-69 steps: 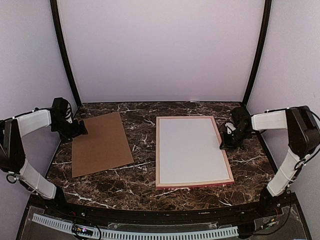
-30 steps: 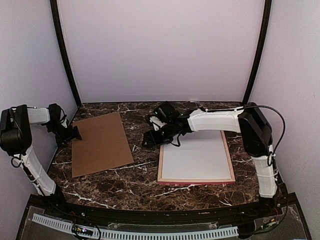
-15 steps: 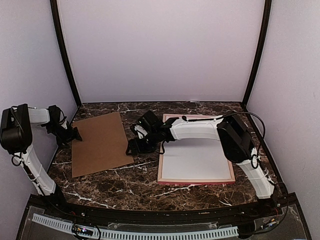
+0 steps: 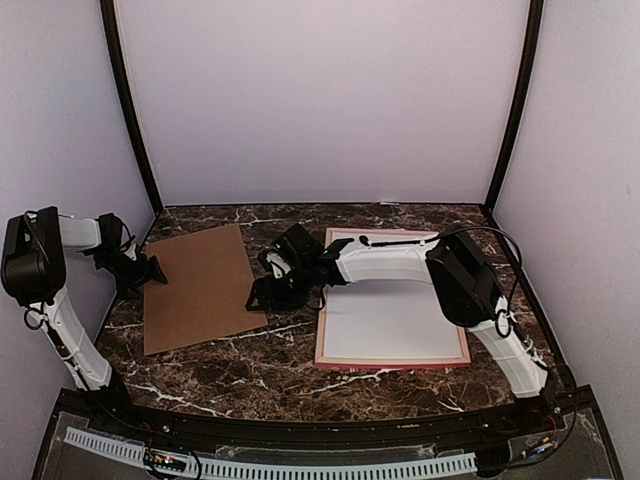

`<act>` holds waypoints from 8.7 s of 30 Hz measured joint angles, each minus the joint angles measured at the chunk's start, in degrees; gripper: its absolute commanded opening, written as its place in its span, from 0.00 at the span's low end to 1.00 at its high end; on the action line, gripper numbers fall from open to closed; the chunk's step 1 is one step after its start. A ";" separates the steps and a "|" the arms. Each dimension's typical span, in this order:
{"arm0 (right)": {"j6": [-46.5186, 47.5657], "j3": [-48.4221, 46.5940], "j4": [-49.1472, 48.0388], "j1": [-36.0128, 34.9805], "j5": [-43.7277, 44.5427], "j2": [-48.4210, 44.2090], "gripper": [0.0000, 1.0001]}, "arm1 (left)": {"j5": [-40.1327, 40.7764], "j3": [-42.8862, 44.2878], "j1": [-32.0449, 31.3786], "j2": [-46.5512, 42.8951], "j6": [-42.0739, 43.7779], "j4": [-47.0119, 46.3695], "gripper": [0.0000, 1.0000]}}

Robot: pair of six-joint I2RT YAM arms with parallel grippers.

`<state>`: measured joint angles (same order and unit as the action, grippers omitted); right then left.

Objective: Put the photo into the frame
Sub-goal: Pick up the backboard from the center of the board, then pass from the left arm to the right

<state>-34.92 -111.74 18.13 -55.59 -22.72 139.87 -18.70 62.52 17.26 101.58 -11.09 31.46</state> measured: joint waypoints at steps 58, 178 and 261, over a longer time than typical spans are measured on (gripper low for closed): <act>3.30 14.36 -1.84 3.43 -6.97 -7.98 0.67 | -26.97 -11.34 -0.63 -14.12 -6.03 -19.17 0.57; -5.22 20.59 -13.40 6.45 -14.95 -9.44 0.76 | -8.94 9.92 -38.18 -32.35 -20.90 13.75 0.34; -11.47 16.74 -9.79 11.39 -14.73 -33.81 0.69 | -11.30 17.92 -57.64 -19.74 -24.94 -2.73 0.62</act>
<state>-46.39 -95.00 8.34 -44.21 -37.45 106.06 -30.00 80.44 -40.38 81.84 -36.03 28.73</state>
